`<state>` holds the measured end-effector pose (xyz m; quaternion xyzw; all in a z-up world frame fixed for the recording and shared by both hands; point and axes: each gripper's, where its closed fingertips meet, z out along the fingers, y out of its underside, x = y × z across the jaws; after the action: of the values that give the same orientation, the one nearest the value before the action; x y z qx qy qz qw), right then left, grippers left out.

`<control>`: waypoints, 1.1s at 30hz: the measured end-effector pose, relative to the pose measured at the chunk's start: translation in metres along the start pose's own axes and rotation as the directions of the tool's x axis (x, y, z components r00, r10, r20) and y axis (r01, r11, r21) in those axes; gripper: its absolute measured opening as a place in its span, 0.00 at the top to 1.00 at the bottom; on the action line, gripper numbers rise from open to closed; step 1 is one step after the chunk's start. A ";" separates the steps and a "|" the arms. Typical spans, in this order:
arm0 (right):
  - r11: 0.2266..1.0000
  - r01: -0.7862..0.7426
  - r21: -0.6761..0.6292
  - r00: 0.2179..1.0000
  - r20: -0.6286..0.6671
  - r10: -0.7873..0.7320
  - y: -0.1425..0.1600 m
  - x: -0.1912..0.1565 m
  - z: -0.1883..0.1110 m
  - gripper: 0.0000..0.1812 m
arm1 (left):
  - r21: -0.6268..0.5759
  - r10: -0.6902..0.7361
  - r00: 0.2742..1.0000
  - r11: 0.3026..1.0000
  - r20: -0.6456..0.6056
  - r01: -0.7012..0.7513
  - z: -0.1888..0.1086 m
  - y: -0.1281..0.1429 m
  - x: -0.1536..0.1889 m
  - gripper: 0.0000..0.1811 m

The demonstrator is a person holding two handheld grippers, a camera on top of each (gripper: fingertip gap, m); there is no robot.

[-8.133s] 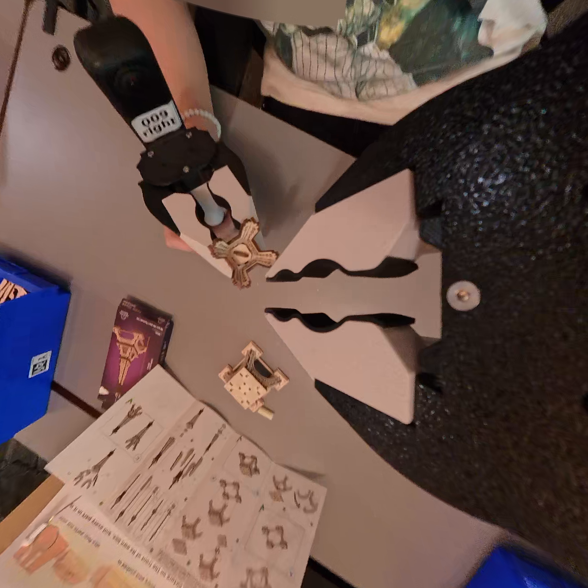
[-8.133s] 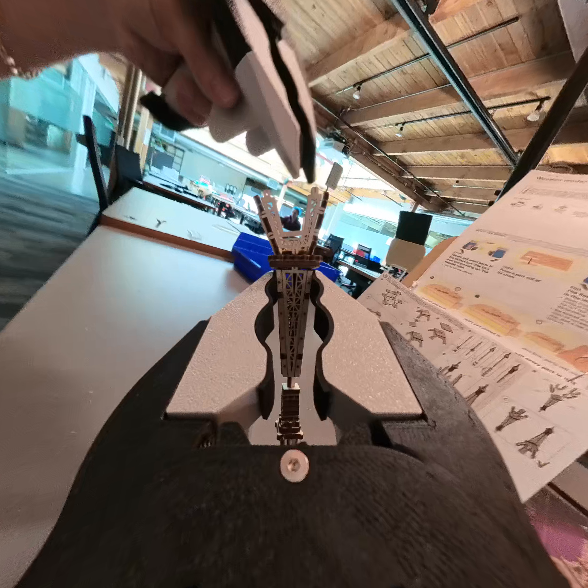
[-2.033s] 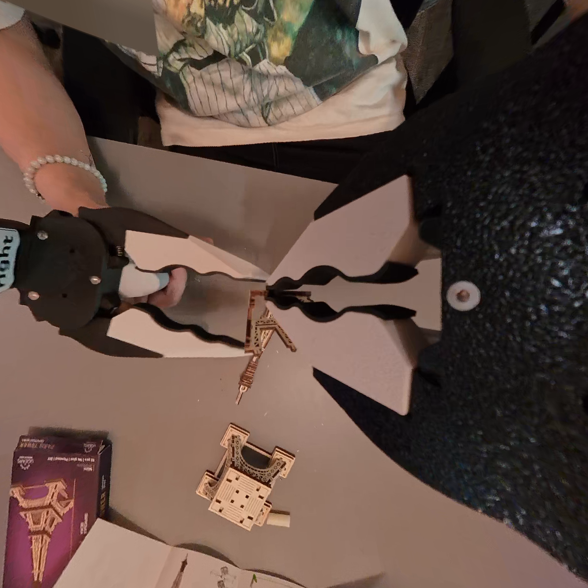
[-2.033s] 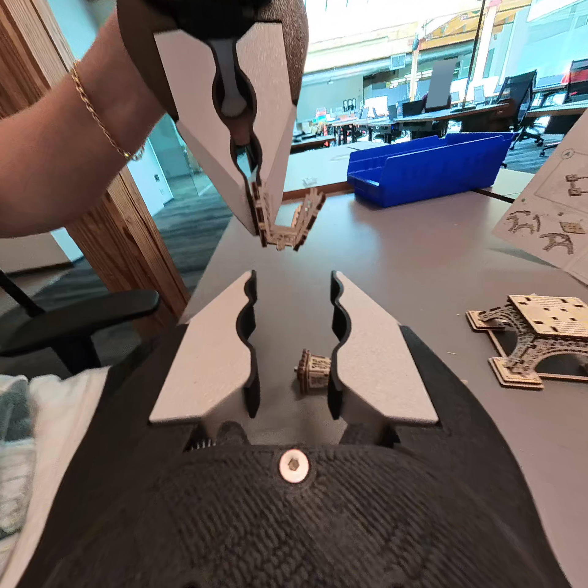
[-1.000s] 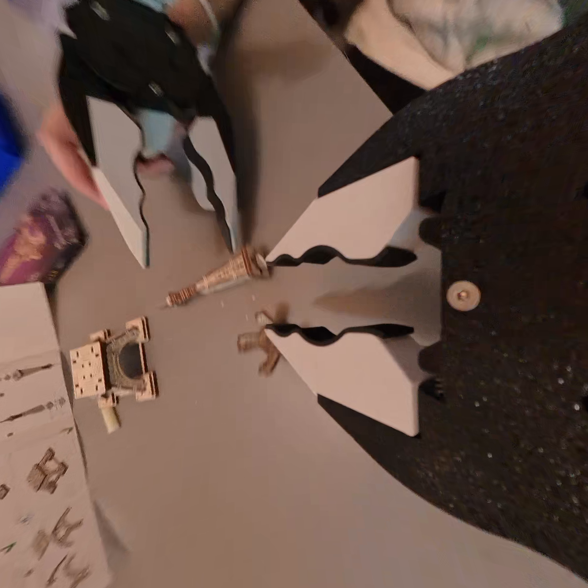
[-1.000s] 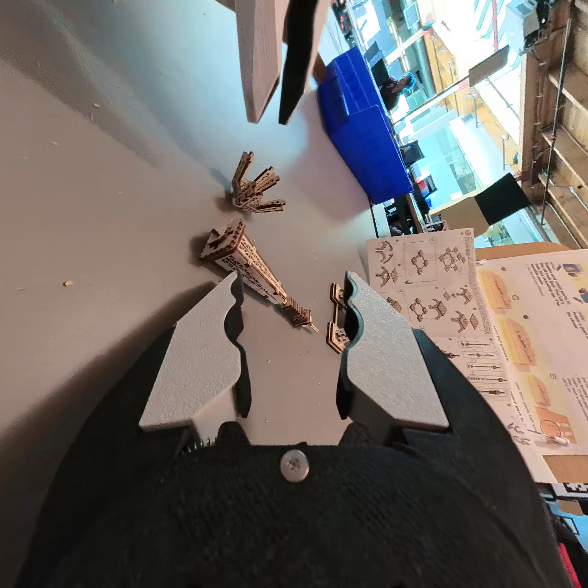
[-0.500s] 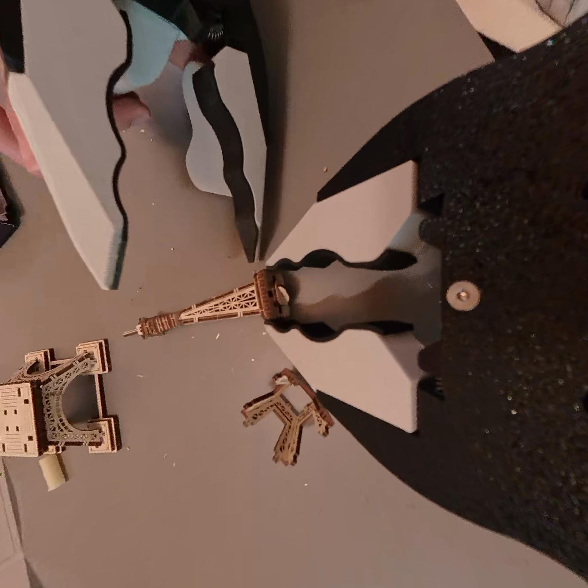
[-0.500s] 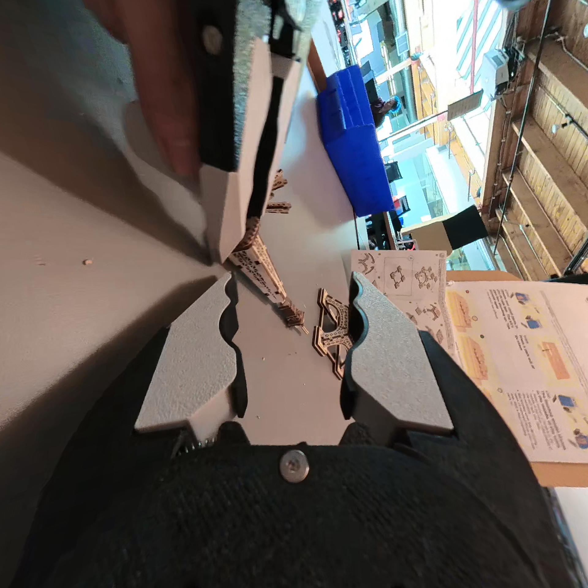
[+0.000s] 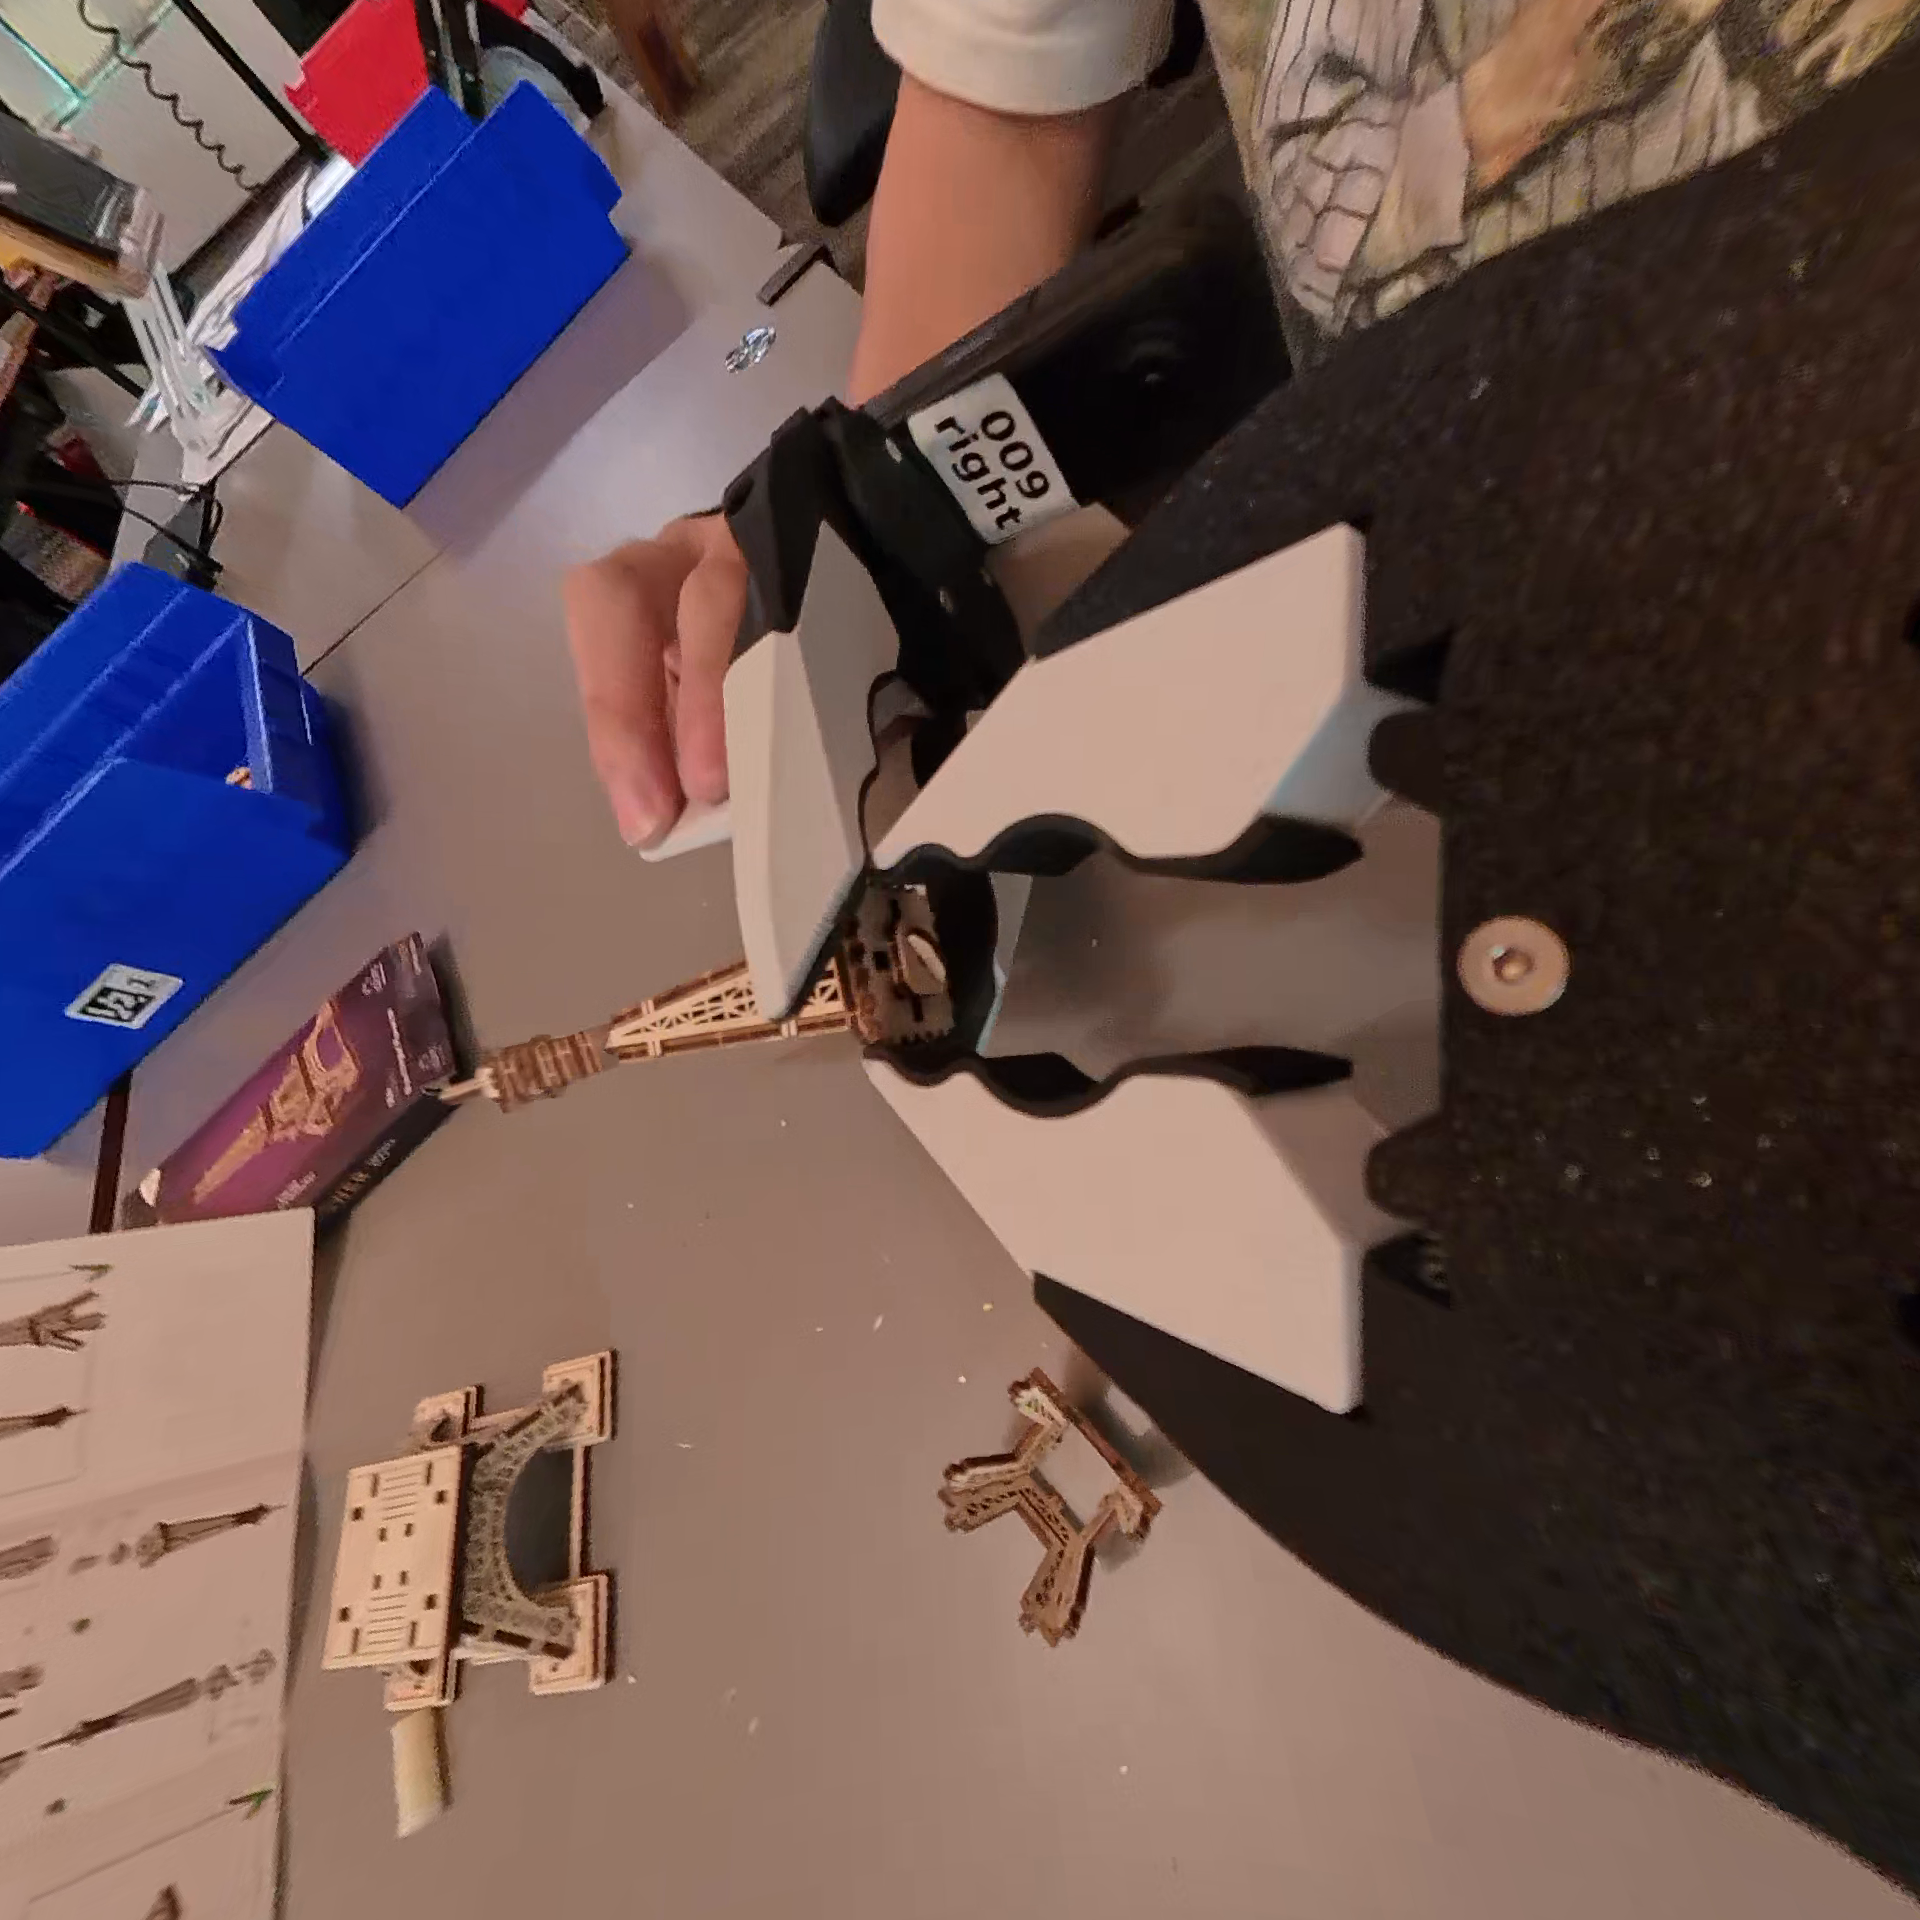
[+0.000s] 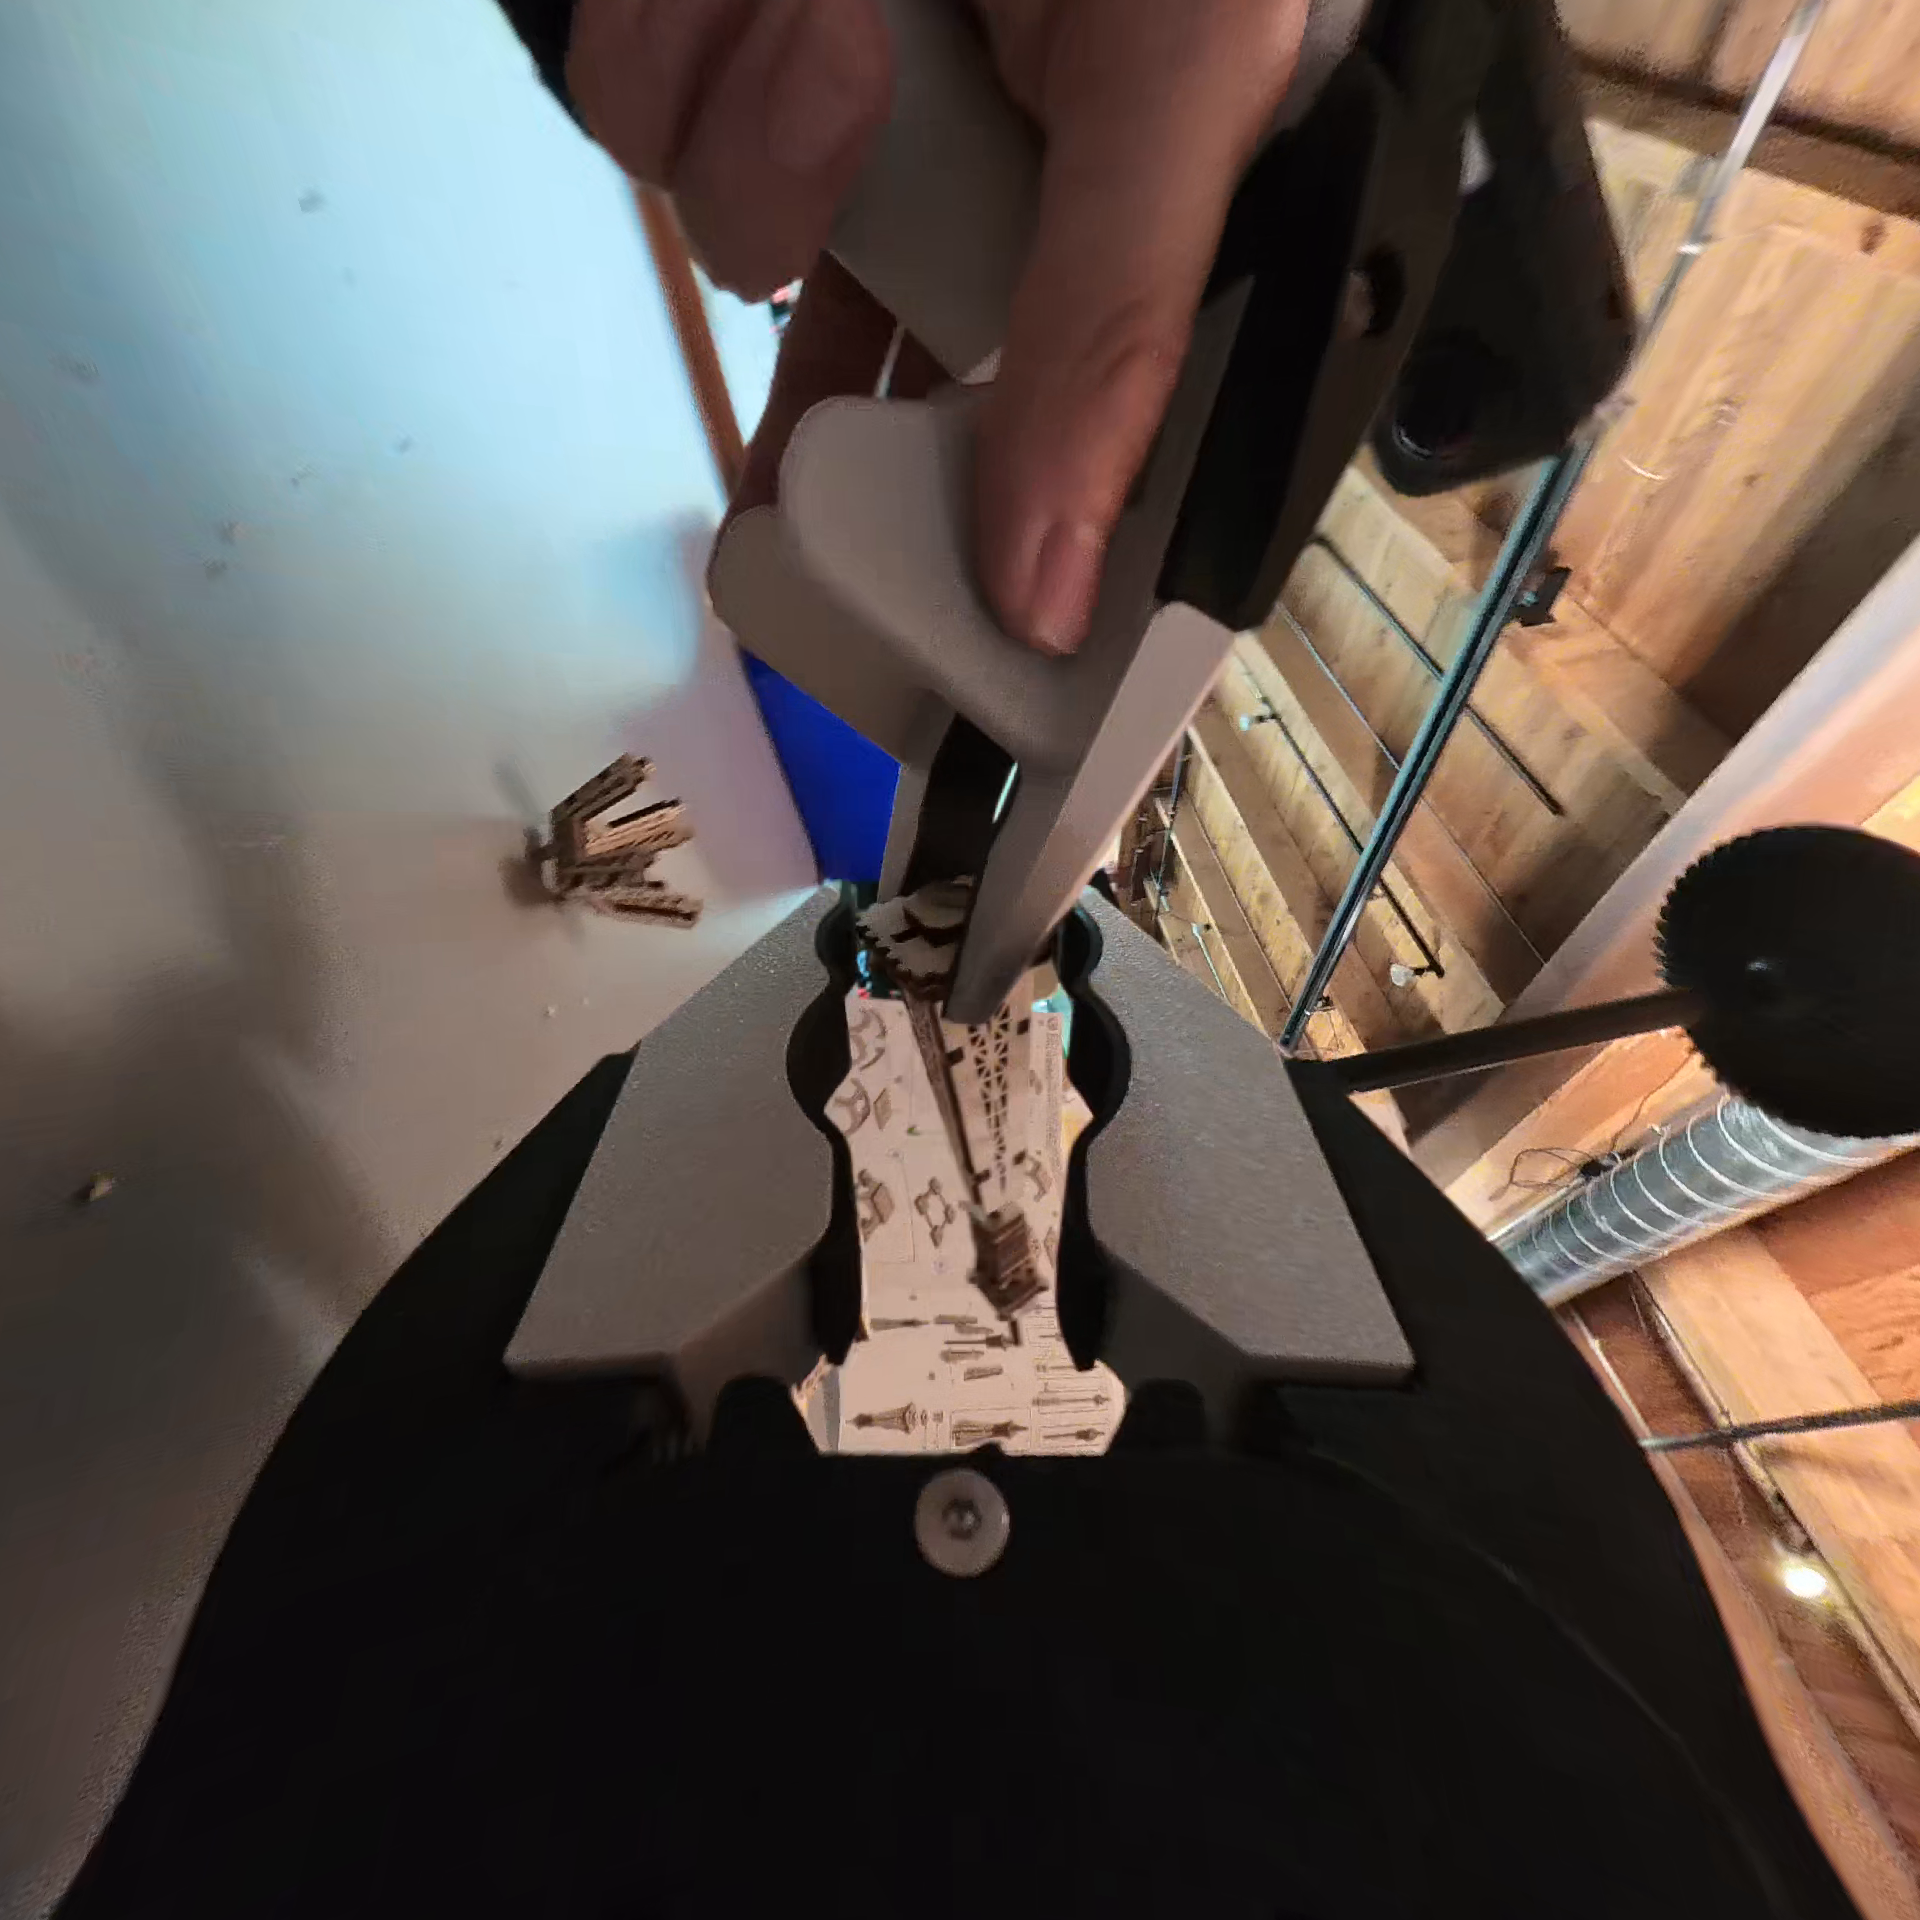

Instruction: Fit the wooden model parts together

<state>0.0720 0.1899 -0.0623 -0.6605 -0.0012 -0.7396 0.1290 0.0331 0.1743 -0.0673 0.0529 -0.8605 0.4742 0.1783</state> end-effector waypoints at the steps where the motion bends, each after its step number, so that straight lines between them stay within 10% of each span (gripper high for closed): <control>1: 0.999 -0.032 0.014 0.999 -0.024 0.032 -0.004 0.007 -0.001 0.80 | 0.000 0.022 1.000 1.000 0.008 -0.022 -0.004 -0.004 0.004 0.85; 12: 0.806 -0.577 0.132 0.802 -0.094 0.590 -0.001 0.072 -0.013 0.81 | 0.113 0.283 0.937 0.944 0.204 -0.310 -0.043 -0.041 0.032 0.81; 33: 0.893 -0.449 0.041 0.888 -0.095 0.451 0.006 0.051 -0.006 0.82 | -0.061 0.237 0.961 0.971 0.142 -0.230 -0.001 -0.043 0.013 0.83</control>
<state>0.0630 0.1731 -0.0142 -0.6031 0.1518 -0.7224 0.3023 0.0326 0.1529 -0.0279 -0.0177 -0.8817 0.4678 0.0579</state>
